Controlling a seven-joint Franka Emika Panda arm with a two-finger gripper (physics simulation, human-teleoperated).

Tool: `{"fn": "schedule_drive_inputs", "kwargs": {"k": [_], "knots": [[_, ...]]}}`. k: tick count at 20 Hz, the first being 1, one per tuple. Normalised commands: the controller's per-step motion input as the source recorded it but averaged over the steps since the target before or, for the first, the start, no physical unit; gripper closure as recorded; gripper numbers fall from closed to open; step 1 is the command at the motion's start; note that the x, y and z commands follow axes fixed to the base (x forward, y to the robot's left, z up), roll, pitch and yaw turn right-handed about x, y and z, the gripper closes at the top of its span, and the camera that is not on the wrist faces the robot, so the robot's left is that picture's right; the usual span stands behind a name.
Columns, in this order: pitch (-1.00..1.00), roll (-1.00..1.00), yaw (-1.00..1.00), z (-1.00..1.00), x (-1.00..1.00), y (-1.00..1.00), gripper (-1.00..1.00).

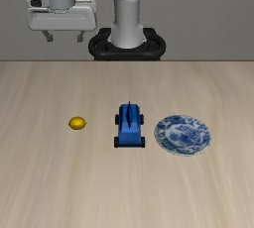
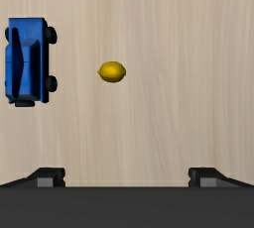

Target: Pick up the lemon and put it on the plate

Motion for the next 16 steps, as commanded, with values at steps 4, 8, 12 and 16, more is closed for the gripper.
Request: {"fn": "schedule_drive_inputs", "kwargs": {"k": [4, 8, 12, 16], "knots": [[0.00, 0.00, 0.00, 0.00, 1.00, 0.00, -1.00], [0.00, 0.00, 0.00, 0.00, 1.00, 0.00, -1.00], [0.00, 0.00, 0.00, -0.50, 0.00, 0.50, -1.00], [0.00, 0.00, 0.00, -1.00, 0.00, 0.00, -1.00]]}}
